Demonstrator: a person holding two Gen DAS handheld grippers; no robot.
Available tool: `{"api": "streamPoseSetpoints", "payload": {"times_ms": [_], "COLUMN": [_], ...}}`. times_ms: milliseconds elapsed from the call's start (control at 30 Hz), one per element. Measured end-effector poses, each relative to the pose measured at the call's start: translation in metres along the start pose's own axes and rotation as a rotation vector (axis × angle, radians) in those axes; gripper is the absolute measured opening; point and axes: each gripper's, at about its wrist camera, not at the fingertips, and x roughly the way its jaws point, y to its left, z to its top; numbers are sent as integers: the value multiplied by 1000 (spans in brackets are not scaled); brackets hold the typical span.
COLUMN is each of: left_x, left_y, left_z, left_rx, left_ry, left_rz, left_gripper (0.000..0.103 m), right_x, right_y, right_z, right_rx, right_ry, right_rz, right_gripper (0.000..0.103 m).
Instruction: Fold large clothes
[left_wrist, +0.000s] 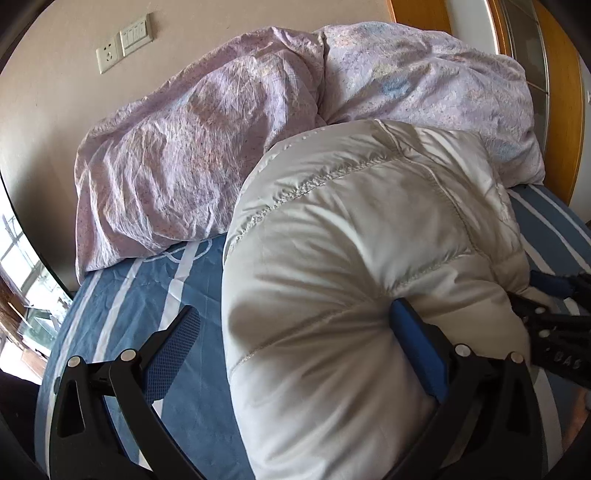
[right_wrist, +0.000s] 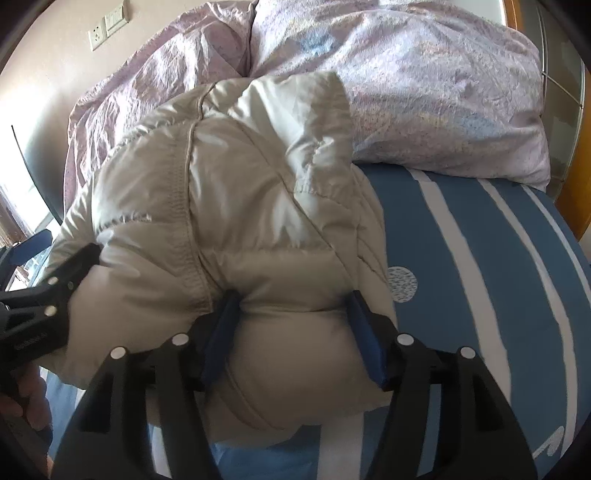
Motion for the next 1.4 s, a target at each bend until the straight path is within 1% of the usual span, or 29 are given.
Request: {"api": "streamPoseSetpoints", "payload": {"times_ms": [33, 100, 133, 200, 233, 267, 300, 333, 400, 467, 533, 600, 633, 700, 800, 900, 1000, 1167, 1233, 1300, 1400], "left_x": [-3, -6, -6, -2, 1, 4, 7, 8, 3, -6, -18, -25, -29, -36, -48, -61, -76, -93, -101, -109, -119], "left_y": [3, 9, 12, 16, 17, 18, 17, 16, 15, 14, 11, 12, 12, 15, 18, 20, 21, 20, 19, 20, 23], "left_z": [0, 1, 0, -1, -1, -2, -2, -2, -1, -2, -4, -4, -4, -4, -5, -8, -11, -20, -25, -30, -36], "left_rx": [-11, -27, -36, -63, -80, -95, -104, -98, -94, -77, -49, -43, -45, -55, -69, -74, -80, -101, -107, -117, -128], "left_ry": [6, 12, 19, 34, 46, 55, 60, 58, 57, 41, 10, 2, 2, -2, -16, -25, -41, -27, -7, 4, 14], "left_rz": [-7, -30, -43, -73, -94, -111, -119, -114, -102, -86, -54, -35, -33, -37, -37, -16, -23, -47, -42, -38, -9], "left_gripper": [102, 102, 102, 102, 102, 102, 102, 102, 102, 102, 102, 102, 102, 102, 102, 102, 102, 102, 102, 102, 102], "right_x": [-6, -25, -30, -25, -17, -10, -1, 4, 7, -2, -18, -32, -38, -55, -71, -86, -100, -116, -122, -128, -135], "right_y": [1, 4, 5, 7, 6, 5, 2, 0, -11, -14, -10, -2, -1, 5, 9, 6, 7, 16, 17, 19, 20], "right_z": [0, -2, -4, -7, -9, -10, -10, -9, -8, -9, -11, -12, -12, -13, -12, -13, -17, -27, -31, -36, -41], "right_rx": [0, -19, -28, -32, -29, -24, -13, -3, 53, 67, 37, 11, 5, -11, -20, -1, 3, -14, -15, -18, -18], "right_ry": [-10, -48, -51, -16, 6, 19, 27, 32, 55, 49, 11, -22, -40, -92, -123, -143, -149, -117, -115, -107, -87], "right_rz": [-3, -2, 2, -5, -9, -12, -22, -27, 8, 9, -45, -89, -98, -128, -162, -162, -143, -140, -134, -151, -164], "right_gripper": [59, 59, 59, 59, 62, 70, 75, 83, 84, 85, 88, 95, 101, 101, 101, 101, 101, 101, 101, 101, 101]}}
